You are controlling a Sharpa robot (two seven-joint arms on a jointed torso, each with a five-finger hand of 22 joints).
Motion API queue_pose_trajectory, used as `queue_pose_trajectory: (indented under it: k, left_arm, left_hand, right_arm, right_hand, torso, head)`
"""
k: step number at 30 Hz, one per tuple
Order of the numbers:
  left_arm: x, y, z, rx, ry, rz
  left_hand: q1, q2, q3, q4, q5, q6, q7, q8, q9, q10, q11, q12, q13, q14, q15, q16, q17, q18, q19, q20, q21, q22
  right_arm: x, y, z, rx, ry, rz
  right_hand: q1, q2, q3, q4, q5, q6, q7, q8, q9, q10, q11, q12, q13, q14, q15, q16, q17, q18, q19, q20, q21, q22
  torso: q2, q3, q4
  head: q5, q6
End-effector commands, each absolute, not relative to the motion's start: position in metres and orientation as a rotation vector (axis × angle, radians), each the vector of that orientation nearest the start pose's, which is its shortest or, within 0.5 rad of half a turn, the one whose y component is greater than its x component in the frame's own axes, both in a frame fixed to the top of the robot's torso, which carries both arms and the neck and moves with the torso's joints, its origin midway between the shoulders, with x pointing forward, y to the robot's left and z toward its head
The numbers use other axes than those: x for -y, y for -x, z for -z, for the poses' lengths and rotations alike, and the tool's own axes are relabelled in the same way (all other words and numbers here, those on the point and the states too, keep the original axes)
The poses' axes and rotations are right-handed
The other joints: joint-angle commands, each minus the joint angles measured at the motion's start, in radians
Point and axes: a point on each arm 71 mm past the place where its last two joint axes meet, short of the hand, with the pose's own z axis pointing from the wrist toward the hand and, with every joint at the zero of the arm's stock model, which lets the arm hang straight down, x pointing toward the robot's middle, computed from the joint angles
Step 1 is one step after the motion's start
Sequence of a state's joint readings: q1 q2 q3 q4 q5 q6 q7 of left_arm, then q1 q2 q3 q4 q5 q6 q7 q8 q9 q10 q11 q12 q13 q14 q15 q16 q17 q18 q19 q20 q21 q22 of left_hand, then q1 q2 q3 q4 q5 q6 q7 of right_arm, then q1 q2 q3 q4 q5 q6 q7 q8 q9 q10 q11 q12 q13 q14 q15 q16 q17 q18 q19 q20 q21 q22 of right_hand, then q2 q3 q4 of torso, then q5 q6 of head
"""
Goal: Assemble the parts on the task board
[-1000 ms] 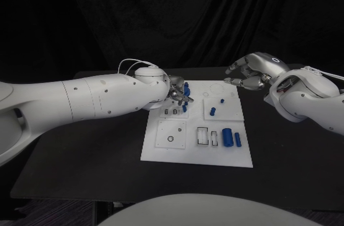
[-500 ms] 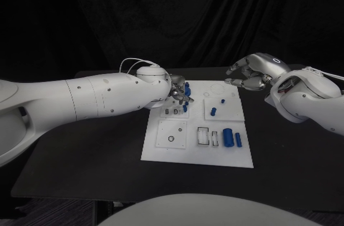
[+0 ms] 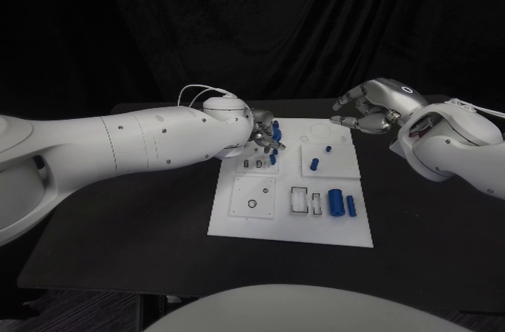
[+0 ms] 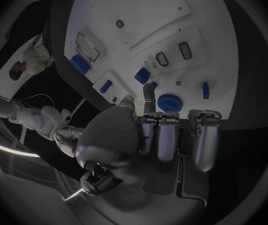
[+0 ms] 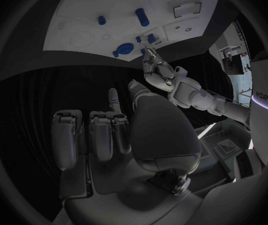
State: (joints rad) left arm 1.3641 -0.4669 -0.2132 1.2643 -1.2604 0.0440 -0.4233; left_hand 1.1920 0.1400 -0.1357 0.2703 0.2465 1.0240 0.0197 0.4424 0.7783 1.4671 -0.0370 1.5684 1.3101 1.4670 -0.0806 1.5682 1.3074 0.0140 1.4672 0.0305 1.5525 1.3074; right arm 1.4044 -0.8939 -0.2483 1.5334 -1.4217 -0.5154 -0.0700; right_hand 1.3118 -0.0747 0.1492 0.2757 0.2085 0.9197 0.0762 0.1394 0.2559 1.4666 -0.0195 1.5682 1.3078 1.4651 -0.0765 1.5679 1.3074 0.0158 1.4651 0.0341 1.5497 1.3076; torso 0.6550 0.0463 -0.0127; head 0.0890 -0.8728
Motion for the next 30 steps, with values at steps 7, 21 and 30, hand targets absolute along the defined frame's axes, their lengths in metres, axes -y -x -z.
queue_pose_trajectory:
  k: [7, 21, 30]
  left_arm:
    - [-0.093, -0.525, 0.204, -2.112, -0.236, 0.388]
    - [-0.094, -0.524, 0.211, -2.131, -0.234, 0.377]
    - [-0.096, -0.523, 0.213, -2.14, -0.232, 0.371]
  left_hand:
    - [0.002, 0.001, 0.005, 0.005, 0.0, 0.012, -0.001, -0.007, 0.004, 0.104, -0.01, 0.002, 0.261, 0.104, -0.011, 0.003, 0.263, -0.002, 0.071, -0.007, -0.003, 0.218]
    - [-0.004, 0.0, 0.007, 0.01, -0.01, 0.023, -0.003, -0.012, 0.01, 0.104, -0.012, 0.002, 0.261, 0.104, -0.013, 0.003, 0.263, -0.002, 0.071, -0.009, -0.004, 0.218]
    - [-0.007, -0.001, 0.008, 0.011, -0.015, 0.03, -0.005, -0.012, 0.014, 0.104, -0.014, 0.002, 0.261, 0.104, -0.015, 0.003, 0.263, -0.002, 0.07, -0.011, -0.004, 0.217]
  right_arm:
    - [0.229, -0.491, 0.148, -1.492, 0.172, -0.574]
    - [0.228, -0.491, 0.148, -1.496, 0.173, -0.573]
    - [0.229, -0.492, 0.149, -1.499, 0.173, -0.571]
  right_hand:
    - [0.0, 0.01, 0.001, -0.004, 0.003, 0.008, 0.002, 0.002, 0.001, 0.104, 0.006, 0.003, 0.263, 0.106, 0.005, 0.003, 0.263, -0.009, 0.09, 0.006, -0.003, 0.254]
    - [-0.002, 0.011, 0.0, -0.003, 0.003, 0.009, 0.003, 0.002, 0.001, 0.104, 0.006, 0.003, 0.263, 0.106, 0.005, 0.003, 0.263, -0.009, 0.09, 0.007, -0.003, 0.254]
    - [-0.002, 0.011, 0.0, -0.003, 0.003, 0.009, 0.003, 0.002, 0.001, 0.104, 0.006, 0.003, 0.263, 0.106, 0.005, 0.003, 0.263, -0.009, 0.09, 0.007, -0.003, 0.254]
  torso:
    - [-0.001, 0.0012, -0.0015]
    - [0.0, 0.0013, 0.0007]
    - [-0.001, -0.0003, -0.0013]
  head:
    - [-0.003, 0.0]
    - [-0.009, 0.0]
    - [-0.006, 0.0]
